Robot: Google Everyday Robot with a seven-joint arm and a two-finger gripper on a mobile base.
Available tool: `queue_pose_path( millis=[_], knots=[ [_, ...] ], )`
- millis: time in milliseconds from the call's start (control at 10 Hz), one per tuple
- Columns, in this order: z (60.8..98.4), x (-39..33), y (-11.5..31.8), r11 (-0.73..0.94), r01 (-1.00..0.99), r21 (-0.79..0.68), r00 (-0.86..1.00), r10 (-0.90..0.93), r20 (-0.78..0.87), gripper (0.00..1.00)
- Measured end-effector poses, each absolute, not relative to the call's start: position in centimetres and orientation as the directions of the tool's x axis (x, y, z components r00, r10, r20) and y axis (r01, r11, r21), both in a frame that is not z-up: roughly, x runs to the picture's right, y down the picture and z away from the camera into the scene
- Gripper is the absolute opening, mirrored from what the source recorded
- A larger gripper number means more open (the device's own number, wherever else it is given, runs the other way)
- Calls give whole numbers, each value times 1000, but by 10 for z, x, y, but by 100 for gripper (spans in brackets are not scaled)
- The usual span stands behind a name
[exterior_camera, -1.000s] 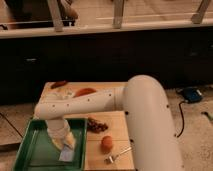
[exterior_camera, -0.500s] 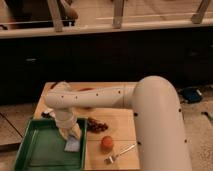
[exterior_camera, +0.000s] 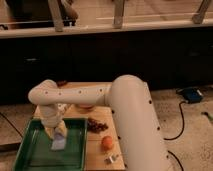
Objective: Wipe tray with sponge
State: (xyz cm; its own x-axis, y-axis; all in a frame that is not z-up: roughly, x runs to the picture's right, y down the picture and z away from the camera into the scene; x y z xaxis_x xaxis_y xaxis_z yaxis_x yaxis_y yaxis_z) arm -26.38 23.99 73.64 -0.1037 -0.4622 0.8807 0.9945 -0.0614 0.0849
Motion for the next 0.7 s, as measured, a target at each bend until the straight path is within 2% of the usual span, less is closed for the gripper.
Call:
queue_pose_path(
  millis=[700],
  knots=[
    [737,-263,240,-63,994,87,-106,-458,882,1]
  ],
)
